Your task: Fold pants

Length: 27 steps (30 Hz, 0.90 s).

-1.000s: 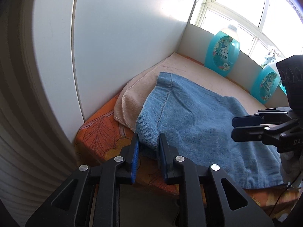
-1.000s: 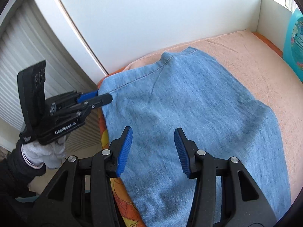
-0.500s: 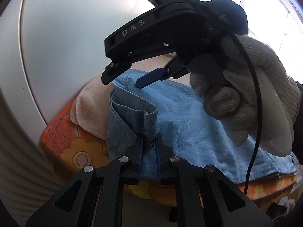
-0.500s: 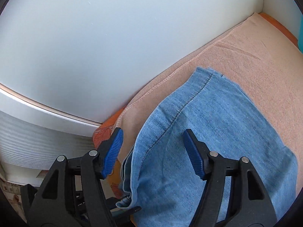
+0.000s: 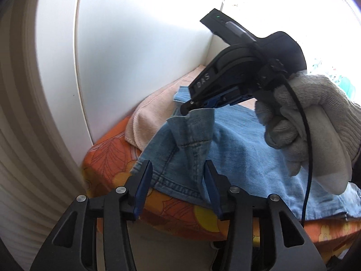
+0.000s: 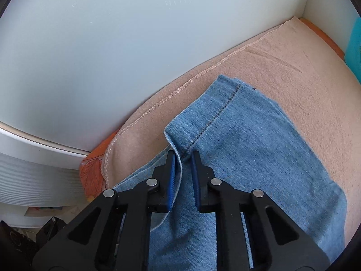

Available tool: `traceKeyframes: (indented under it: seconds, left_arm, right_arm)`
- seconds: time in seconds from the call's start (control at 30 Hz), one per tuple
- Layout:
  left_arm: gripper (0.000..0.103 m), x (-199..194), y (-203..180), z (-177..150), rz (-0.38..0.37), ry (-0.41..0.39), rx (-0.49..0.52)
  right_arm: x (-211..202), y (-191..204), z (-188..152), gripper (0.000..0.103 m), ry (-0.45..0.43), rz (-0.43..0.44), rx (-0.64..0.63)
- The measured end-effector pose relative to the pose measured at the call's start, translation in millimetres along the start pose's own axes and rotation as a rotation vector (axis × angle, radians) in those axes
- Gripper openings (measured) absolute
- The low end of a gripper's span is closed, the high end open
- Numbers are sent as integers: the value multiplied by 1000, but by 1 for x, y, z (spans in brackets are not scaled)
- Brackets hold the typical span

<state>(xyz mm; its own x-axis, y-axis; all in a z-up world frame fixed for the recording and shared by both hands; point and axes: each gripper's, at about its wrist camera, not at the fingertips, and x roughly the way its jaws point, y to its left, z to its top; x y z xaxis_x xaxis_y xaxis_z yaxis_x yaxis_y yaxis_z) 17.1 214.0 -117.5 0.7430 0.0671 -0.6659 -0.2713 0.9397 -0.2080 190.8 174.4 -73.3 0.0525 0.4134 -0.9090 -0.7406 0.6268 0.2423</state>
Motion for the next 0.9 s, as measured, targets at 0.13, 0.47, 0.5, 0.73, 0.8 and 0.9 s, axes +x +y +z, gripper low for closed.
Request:
traceKeyframes:
  seconds: [0.13, 0.47, 0.5, 0.73, 0.8, 0.9]
  left_arm:
    - [49, 14, 17, 6, 9, 35, -57]
    - [9, 27, 24, 14, -75, 33, -99]
    - [8, 27, 21, 13, -73, 32, -88]
    - [7, 19, 12, 5, -86, 24, -65]
    - [7, 13, 17, 3, -70, 20, -55]
    - [21, 5, 22, 0, -2, 9, -39]
  right_arm:
    - [-3, 4, -3, 14, -1, -1, -5]
    - [-1, -9, 13, 41, 12, 75, 18]
    - [-3, -7, 15, 53, 10, 76, 21]
    - [20, 29, 28, 61, 49, -58, -31]
    - [23, 40, 26, 61, 36, -117, -62]
    - [19, 52, 16, 38, 12, -218, -145]
